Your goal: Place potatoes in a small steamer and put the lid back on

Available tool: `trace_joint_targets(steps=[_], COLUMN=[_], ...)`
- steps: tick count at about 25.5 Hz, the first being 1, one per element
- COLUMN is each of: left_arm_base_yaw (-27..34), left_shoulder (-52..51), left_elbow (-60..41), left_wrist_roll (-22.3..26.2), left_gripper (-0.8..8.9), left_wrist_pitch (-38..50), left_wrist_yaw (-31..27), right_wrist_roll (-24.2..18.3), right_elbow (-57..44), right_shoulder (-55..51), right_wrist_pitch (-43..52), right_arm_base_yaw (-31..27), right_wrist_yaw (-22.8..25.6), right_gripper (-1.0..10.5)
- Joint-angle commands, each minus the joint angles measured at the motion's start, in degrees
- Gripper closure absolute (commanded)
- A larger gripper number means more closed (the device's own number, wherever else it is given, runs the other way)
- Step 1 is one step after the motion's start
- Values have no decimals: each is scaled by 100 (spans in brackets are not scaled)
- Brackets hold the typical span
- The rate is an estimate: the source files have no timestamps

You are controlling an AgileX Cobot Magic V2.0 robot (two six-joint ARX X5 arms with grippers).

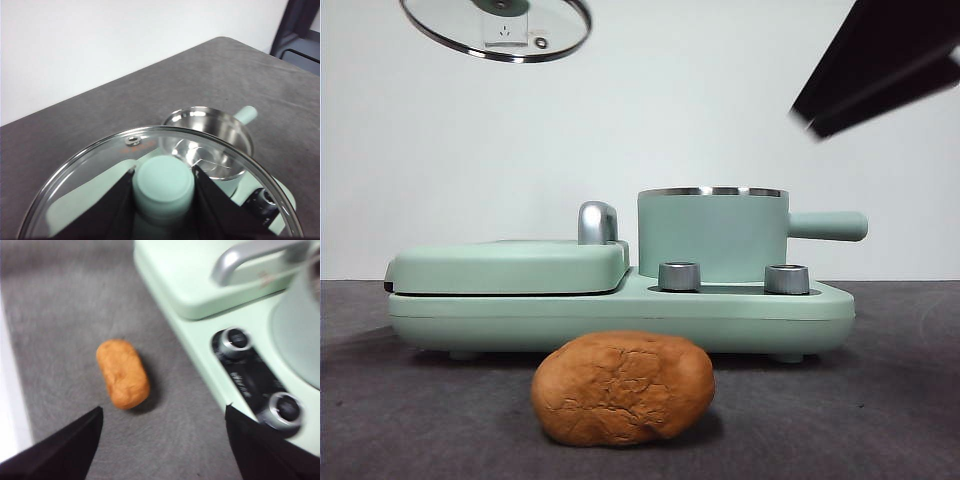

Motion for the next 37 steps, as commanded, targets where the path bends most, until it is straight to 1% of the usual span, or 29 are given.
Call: trace_joint_targets(steps=[1,6,14,17,21,28,30,33,36,37], left_arm_base_yaw=[61,94,94,94,94,94,94,94,94,94], left_shoulder=[-39,-57,-57,-59,-59,-59,-59,-59,-59,-59], left_elbow=[98,98,98,98,98,98,98,98,98,98], left_wrist_roll=[81,79,74,76,81,85,87,101,101,101], left_gripper=[797,797,797,797,797,797,797,797,797,797], left_wrist_pitch=[94,92,66,59,63,59,20,-26,-26,-26], left_wrist_yaw=[26,26,26,26,26,26,26,26,26,26], right_wrist_roll=[-225,-240,-243,-243,-238,-219,-140,79,516,588], right_elbow=[98,98,98,98,98,98,98,98,103,103], right_shoulder=[472,1270,2319,2636,3029,3467,3484,3482,3381,3279], right_wrist_pitch=[251,807,1482,1661,1886,1910,1906,1897,1705,1582], right_arm_base_yaw=[356,791,1250,1329,1377,1381,1432,1506,1526,1523], right_wrist_yaw=[111,109,109,122,378,389,385,387,387,387], right_gripper=[553,553,553,553,553,554,583,681,681,681])
